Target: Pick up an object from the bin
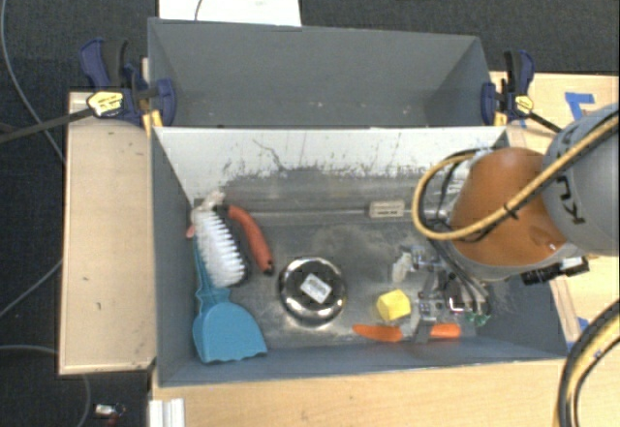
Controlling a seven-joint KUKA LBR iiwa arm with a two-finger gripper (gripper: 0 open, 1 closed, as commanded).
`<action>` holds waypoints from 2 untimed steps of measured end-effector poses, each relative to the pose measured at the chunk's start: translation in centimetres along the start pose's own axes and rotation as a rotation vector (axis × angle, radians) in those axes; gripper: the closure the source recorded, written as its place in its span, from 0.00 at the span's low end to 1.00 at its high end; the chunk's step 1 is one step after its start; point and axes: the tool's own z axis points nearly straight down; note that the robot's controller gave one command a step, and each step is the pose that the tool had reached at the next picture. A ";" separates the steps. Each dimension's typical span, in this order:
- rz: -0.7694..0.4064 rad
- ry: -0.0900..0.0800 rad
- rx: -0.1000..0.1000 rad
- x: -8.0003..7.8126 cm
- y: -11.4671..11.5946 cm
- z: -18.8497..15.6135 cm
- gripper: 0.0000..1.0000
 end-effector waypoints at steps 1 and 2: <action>-0.015 -0.014 -0.001 0.2 -0.3 3.2 0.00; -0.113 -0.009 -0.001 0.2 -0.2 3.2 1.00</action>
Offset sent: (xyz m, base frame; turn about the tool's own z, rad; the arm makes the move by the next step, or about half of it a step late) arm -0.0025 -0.0021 -0.0318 -0.1159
